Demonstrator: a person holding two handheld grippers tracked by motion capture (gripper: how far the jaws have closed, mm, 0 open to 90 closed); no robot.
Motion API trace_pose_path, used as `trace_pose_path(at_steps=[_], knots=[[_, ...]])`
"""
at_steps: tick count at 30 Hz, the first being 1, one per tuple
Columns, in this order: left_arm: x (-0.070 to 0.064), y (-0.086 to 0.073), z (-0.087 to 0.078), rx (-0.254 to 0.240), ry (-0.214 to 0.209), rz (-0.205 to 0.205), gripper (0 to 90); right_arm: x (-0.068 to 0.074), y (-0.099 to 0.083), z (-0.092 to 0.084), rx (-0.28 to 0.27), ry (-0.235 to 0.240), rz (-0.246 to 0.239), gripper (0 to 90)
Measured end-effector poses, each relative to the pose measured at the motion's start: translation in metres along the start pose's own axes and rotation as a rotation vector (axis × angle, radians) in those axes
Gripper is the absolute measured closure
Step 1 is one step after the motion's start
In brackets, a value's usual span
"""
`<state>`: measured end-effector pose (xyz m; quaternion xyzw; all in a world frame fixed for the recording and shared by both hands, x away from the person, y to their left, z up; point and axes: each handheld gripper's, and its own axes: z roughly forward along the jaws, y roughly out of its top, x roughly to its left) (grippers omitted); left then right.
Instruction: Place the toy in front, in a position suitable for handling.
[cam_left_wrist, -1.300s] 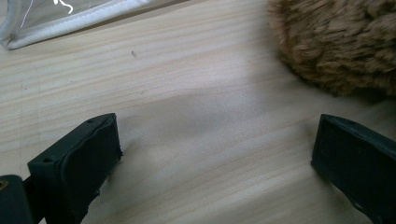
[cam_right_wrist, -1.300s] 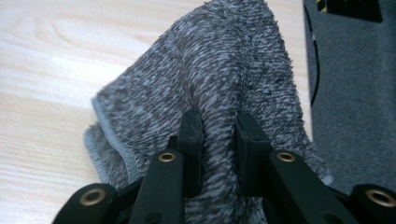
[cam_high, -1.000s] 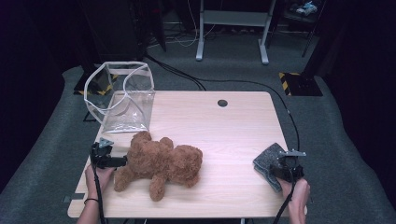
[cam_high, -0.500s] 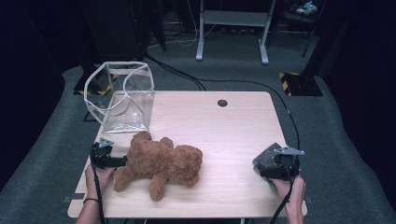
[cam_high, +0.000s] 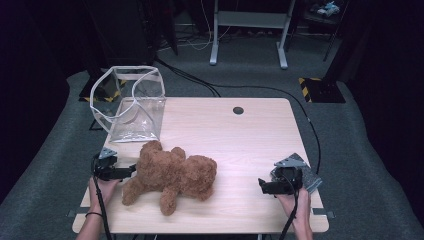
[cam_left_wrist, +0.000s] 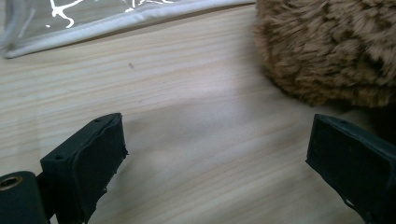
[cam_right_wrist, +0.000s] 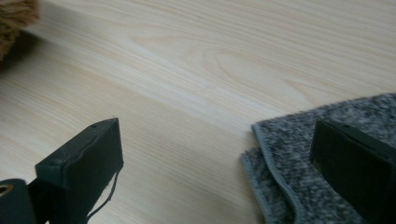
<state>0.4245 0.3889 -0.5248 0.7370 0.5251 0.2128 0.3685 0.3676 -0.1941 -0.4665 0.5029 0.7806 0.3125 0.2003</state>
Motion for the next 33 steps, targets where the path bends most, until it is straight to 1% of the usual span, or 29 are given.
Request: trace_pose_path(at_steps=[1, 2, 3, 4, 5, 6, 7, 8, 9, 10, 11, 12, 13, 14, 16, 17, 18, 19, 20, 21, 25, 26, 27, 29, 30, 31, 32, 33], knots=[[0.0, 0.001, -0.007, -0.006, -0.018, -0.001, 4.1, 0.006, 0.001, 0.002, -0.01, 0.016, -0.008, 2.3], [0.0, 0.001, -0.007, -0.006, -0.018, -0.001, 4.1, 0.008, 0.001, 0.003, -0.016, 0.02, -0.005, 2.4], [-0.002, 0.002, -0.011, -0.008, -0.012, 0.013, 3.9, 0.011, 0.001, 0.004, -0.016, 0.029, -0.009, 2.6], [-0.005, 0.003, -0.016, -0.013, -0.018, 0.022, 3.8, 0.013, 0.002, 0.005, -0.016, 0.033, -0.005, 2.6], [-0.006, 0.004, -0.018, -0.002, -0.02, 0.032, 3.7, 0.014, 0.001, 0.006, -0.012, 0.042, -0.026, 2.7], [-0.008, 0.004, -0.02, -0.006, -0.023, 0.045, 3.5, 0.016, 0.002, 0.007, -0.016, 0.047, -0.017, 2.8], [-0.008, 0.004, -0.02, -0.006, -0.023, 0.045, 3.4, 0.016, 0.002, 0.007, -0.016, 0.047, -0.017, 2.8], [-0.01, 0.005, -0.022, -0.01, -0.022, 0.055, 3.6, 0.018, 0.002, 0.009, -0.013, 0.062, -0.038, 2.8], [-0.01, 0.005, -0.022, -0.01, -0.022, 0.055, 3.5, 0.02, 0.002, 0.01, -0.019, 0.064, -0.026, 2.8], [-0.012, 0.006, -0.026, 0.002, -0.032, 0.066, 3.5, 0.02, 0.002, 0.01, -0.019, 0.064, -0.026, 2.8], [-0.013, 0.007, -0.028, -0.003, -0.034, 0.07, 3.5, 0.021, 0.002, 0.011, -0.017, 0.071, -0.033, 2.9], [-0.016, 0.008, -0.03, -0.009, -0.036, 0.08, 3.3, 0.025, 0.003, 0.011, -0.021, 0.076, -0.013, 2.9], [-0.018, 0.009, -0.031, -0.018, -0.037, 0.08, 3.3, 0.025, 0.003, 0.011, -0.019, 0.081, -0.045, 3.0], [-0.018, 0.01, -0.034, -0.005, -0.042, 0.088, 3.3, 0.026, 0.004, 0.01, -0.02, 0.084, -0.04, 3.0], [-0.021, 0.012, -0.036, -0.016, -0.048, 0.087, 3.1, 0.027, 0.005, 0.01, -0.025, 0.087, -0.052, 3.1], [-0.021, 0.012, -0.036, -0.016, -0.048, 0.087, 3.1, 0.029, 0.006, 0.01, -0.023, 0.09, -0.044, 3.1], [-0.023, 0.014, -0.04, -0.009, -0.059, 0.1, 2.8, 0.031, 0.007, 0.01, -0.025, 0.092, -0.039, 3.1], [-0.023, 0.014, -0.04, -0.009, -0.059, 0.1, 2.7, 0.031, 0.007, 0.01, -0.025, 0.092, -0.039, 3.1], [-0.024, 0.015, -0.042, -0.009, -0.063, 0.104, 2.7, 0.03, 0.008, 0.009, -0.029, 0.095, -0.065, 3.2], [-0.025, 0.016, -0.043, -0.009, -0.062, 0.109, 2.6, 0.032, 0.009, 0.009, -0.032, 0.1, -0.06, 3.2], [-0.03, 0.019, -0.048, -0.028, -0.077, 0.119, 2.7, 0.039, 0.014, 0.008, -0.035, 0.11, -0.079, 3.3], [-0.03, 0.019, -0.05, -0.023, -0.082, 0.119, 2.7, 0.041, 0.015, 0.009, -0.036, 0.119, -0.078, 3.3], [-0.031, 0.019, -0.051, -0.032, -0.083, 0.117, 2.7, 0.042, 0.016, 0.01, -0.035, 0.122, -0.092, 3.3], [-0.032, 0.019, -0.053, -0.028, -0.098, 0.12, 2.7, 0.046, 0.018, 0.01, -0.038, 0.131, -0.088, 3.3], [-0.033, 0.019, -0.054, -0.031, -0.101, 0.119, 2.7, 0.046, 0.019, 0.01, -0.037, 0.132, -0.098, 3.3], [-0.033, 0.019, -0.054, -0.031, -0.101, 0.119, 2.7, 0.046, 0.019, 0.01, -0.037, 0.132, -0.098, 3.3], [-0.035, 0.019, -0.055, -0.032, -0.115, 0.125, 2.7, 0.05, 0.021, 0.011, -0.041, 0.143, -0.101, 3.3], [-0.035, 0.02, -0.056, -0.027, -0.126, 0.125, 2.6, 0.05, 0.022, 0.011, -0.043, 0.14, -0.107, 3.4]])
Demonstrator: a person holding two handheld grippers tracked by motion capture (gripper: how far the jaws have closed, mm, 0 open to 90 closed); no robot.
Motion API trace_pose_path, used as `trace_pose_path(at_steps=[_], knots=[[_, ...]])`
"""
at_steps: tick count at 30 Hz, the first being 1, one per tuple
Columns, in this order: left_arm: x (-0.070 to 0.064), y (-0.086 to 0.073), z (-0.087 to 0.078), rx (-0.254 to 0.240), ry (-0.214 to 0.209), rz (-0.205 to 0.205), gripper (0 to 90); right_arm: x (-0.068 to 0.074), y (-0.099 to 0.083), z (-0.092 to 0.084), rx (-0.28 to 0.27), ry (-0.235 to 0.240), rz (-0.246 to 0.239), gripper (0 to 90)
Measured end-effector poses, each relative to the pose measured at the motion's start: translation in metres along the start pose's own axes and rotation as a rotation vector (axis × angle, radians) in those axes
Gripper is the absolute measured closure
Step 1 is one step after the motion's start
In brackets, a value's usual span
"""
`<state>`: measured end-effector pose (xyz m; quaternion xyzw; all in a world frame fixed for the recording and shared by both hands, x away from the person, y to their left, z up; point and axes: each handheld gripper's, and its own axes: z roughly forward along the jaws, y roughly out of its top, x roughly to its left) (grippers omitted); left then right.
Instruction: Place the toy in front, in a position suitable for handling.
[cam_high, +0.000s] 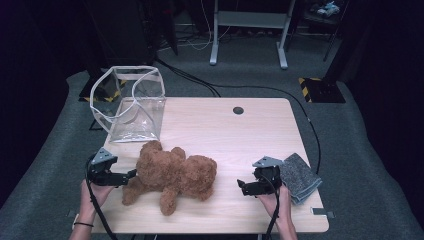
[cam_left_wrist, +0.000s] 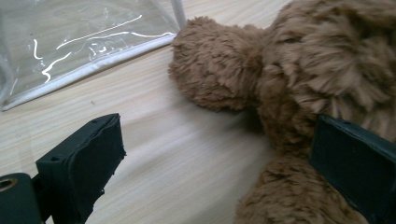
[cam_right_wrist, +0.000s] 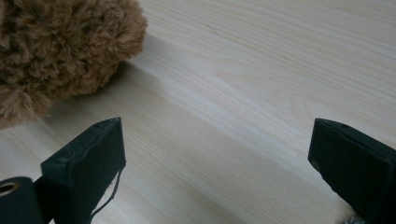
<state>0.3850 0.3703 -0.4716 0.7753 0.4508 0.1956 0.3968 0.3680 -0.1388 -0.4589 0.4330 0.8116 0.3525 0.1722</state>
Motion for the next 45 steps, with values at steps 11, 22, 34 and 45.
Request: trace_pose_path(at_steps=[11, 22, 34, 45], knots=[[-0.01, 0.005, -0.005, -0.008, -0.049, 0.028, 2.2, 0.014, 0.012, 0.001, -0.027, 0.041, -0.028, 3.5], [-0.02, 0.004, 0.0, -0.002, -0.135, 0.063, 3.4, 0.03, 0.019, 0.008, -0.027, 0.095, -0.046, 3.6], [-0.034, -0.001, 0.012, 0.019, -0.196, 0.124, 7.6, 0.06, 0.026, 0.022, -0.015, 0.176, -0.107, 3.6], [-0.042, -0.002, 0.018, 0.046, -0.233, 0.174, 14.7, 0.078, 0.025, 0.032, -0.004, 0.226, -0.122, 3.5]])
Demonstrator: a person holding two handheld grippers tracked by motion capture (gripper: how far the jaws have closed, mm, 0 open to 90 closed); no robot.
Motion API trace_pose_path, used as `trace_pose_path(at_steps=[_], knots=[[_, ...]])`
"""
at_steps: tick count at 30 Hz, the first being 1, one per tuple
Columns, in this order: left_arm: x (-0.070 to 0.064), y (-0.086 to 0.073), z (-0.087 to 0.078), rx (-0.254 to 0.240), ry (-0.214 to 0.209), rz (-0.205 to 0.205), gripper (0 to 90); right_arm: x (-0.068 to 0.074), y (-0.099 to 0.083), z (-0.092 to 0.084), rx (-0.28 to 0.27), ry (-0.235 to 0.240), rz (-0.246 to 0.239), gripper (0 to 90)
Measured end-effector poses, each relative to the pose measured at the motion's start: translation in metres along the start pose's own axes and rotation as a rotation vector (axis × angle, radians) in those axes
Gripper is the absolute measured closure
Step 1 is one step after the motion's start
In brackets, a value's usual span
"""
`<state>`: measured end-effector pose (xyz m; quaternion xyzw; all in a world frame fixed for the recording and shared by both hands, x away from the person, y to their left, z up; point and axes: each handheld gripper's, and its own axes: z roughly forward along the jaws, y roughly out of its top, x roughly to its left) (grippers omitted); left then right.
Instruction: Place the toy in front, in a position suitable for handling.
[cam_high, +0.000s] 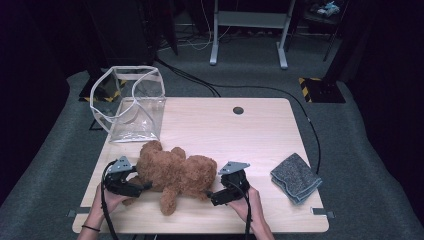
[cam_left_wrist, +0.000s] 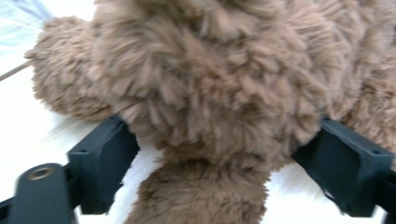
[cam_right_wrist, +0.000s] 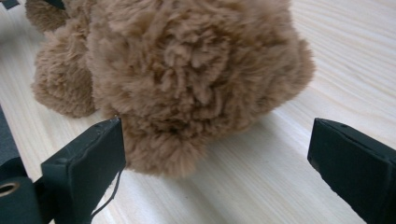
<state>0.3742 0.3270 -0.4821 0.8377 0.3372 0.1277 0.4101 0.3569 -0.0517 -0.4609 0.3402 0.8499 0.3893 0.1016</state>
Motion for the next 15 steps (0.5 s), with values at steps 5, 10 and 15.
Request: trace_pose_path(at_steps=[5, 10, 15], knots=[[-0.003, 0.0, 0.006, 0.024, -0.005, 0.017, 15.4, 0.007, 0.001, 0.01, 0.013, 0.014, -0.016, 3.8], [-0.006, -0.002, 0.012, 0.04, -0.009, 0.027, 17.6, 0.01, 0.001, 0.017, 0.018, 0.021, -0.026, 8.4], [-0.01, -0.002, 0.018, 0.068, -0.005, 0.053, 24.8, 0.014, 0.001, 0.024, 0.034, 0.018, -0.034, 14.8]])
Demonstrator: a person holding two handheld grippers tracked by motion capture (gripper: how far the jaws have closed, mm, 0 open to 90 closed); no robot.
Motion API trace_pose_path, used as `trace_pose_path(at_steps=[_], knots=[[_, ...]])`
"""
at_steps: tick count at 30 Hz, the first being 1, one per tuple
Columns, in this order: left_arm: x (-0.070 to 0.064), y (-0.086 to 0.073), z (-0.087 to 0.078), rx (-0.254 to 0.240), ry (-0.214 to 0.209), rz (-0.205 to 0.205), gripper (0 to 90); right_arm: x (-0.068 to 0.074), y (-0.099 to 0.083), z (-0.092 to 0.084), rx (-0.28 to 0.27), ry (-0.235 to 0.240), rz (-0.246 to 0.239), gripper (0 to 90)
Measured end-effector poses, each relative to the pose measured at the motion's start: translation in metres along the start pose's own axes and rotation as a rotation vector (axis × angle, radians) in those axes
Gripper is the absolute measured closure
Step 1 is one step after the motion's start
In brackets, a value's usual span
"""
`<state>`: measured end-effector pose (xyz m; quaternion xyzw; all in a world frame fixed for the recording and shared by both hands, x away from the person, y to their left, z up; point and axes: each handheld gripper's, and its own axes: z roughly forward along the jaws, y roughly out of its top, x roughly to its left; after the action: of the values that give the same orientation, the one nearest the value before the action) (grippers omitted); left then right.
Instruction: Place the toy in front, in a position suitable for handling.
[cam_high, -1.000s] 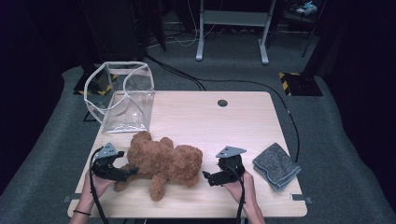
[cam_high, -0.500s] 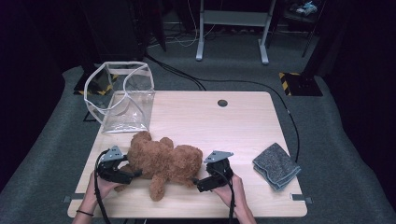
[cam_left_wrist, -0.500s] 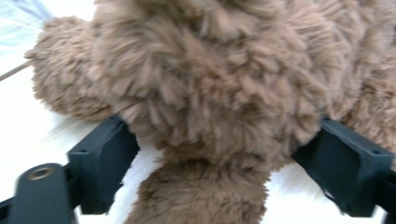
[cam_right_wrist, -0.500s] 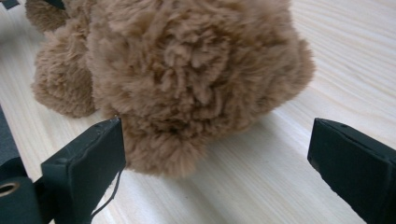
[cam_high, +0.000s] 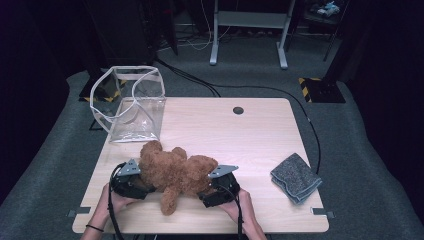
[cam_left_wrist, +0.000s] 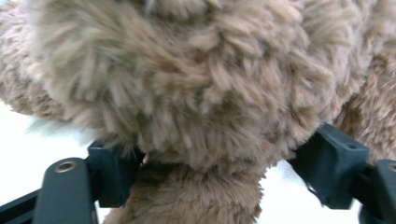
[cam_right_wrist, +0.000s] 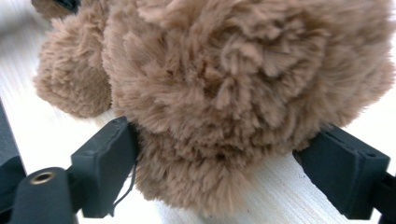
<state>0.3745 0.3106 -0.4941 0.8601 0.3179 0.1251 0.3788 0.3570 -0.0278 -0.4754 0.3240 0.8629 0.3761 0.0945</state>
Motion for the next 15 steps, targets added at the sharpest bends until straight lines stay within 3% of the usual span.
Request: trace_pose_path(at_steps=[5, 6, 15], knots=[[0.0003, -0.0013, 0.0018, -0.002, -0.013, -0.004, 31.8, -0.0004, -0.0003, 0.001, 0.002, -0.016, 0.009, 21.6], [0.0001, -0.0018, 0.0028, -0.005, -0.011, -0.001, 33.4, -0.0004, -0.0005, 0.0015, 0.007, -0.021, 0.016, 26.3], [-0.0028, -0.0006, 0.0075, 0.03, -0.01, 0.054, 44.6, -0.002, -0.0044, 0.0087, 0.008, -0.021, 0.019, 46.1]])
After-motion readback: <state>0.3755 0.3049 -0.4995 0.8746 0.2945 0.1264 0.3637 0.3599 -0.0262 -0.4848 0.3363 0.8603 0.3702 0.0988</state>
